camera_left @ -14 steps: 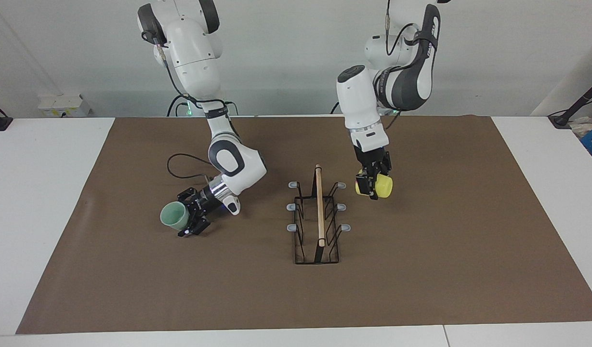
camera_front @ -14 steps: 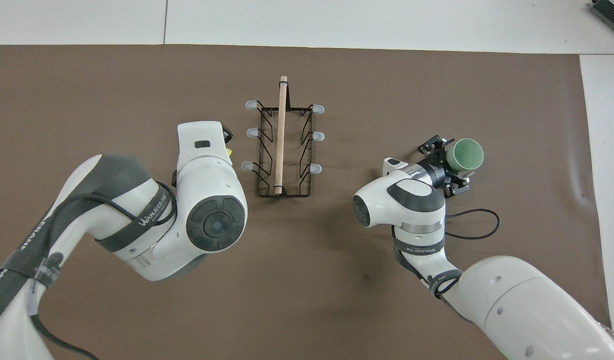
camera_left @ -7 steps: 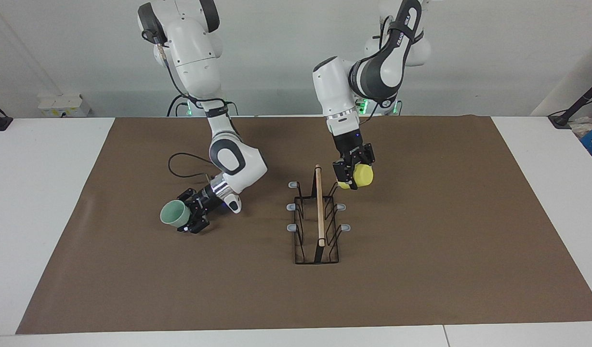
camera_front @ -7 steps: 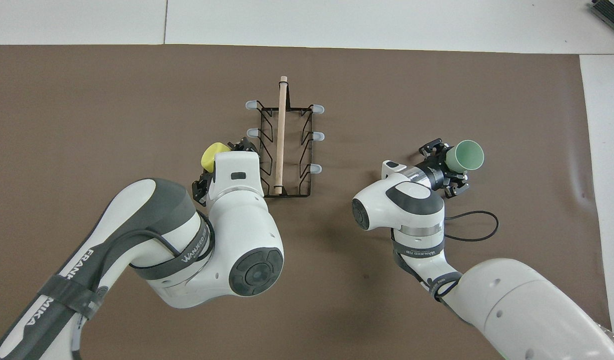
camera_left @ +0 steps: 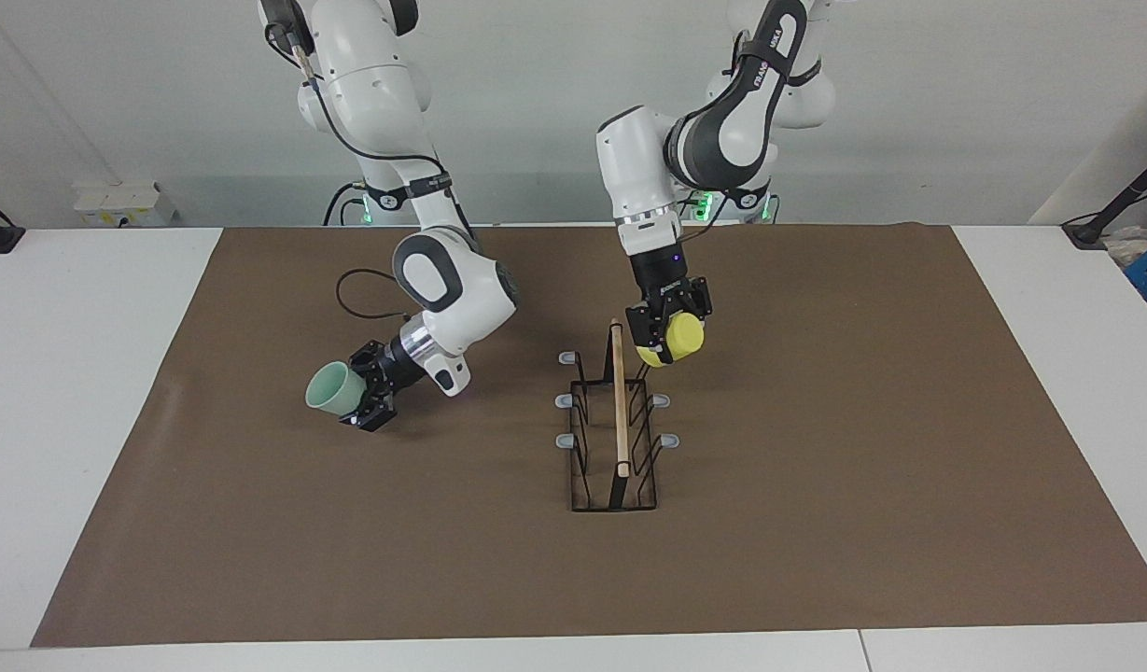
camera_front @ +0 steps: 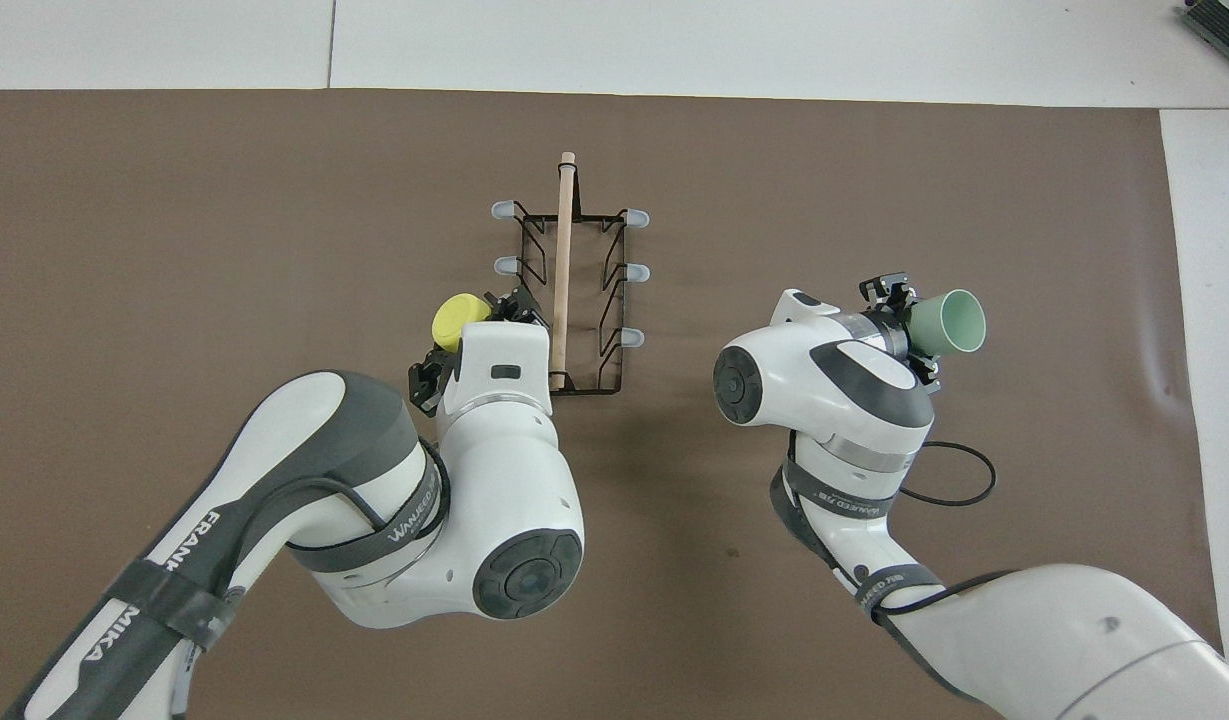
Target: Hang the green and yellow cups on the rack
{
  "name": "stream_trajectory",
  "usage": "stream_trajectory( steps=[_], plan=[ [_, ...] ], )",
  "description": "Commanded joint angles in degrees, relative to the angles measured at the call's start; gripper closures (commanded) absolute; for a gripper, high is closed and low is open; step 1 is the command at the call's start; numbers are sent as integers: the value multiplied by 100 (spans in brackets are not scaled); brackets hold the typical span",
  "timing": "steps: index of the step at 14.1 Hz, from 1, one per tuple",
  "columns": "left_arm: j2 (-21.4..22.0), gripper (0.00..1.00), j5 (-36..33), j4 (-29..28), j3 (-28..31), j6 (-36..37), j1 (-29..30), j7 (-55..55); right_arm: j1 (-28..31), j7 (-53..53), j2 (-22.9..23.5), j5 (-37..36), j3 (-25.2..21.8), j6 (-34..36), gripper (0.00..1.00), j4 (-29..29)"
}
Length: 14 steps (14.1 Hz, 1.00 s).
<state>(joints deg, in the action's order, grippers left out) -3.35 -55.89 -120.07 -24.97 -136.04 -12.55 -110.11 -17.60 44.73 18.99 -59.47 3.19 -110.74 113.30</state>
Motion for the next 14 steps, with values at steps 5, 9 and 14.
stream_trajectory(
  steps=[5, 9, 14],
  plan=[
    [-183, 0, 60, 299, -17, -221, 68, 51, 626, 1038, -940, 3184, 50, 8, 100, -431],
    [-298, 0, 357, 686, 70, -80, 112, 593, 573, 968, -1389, 4600, 41, -71, 100, -441],
    [-281, 0, 2078, 1310, 623, 403, 139, 3509, 565, 1029, -1741, 6058, 41, -115, 100, -520]
  ],
)
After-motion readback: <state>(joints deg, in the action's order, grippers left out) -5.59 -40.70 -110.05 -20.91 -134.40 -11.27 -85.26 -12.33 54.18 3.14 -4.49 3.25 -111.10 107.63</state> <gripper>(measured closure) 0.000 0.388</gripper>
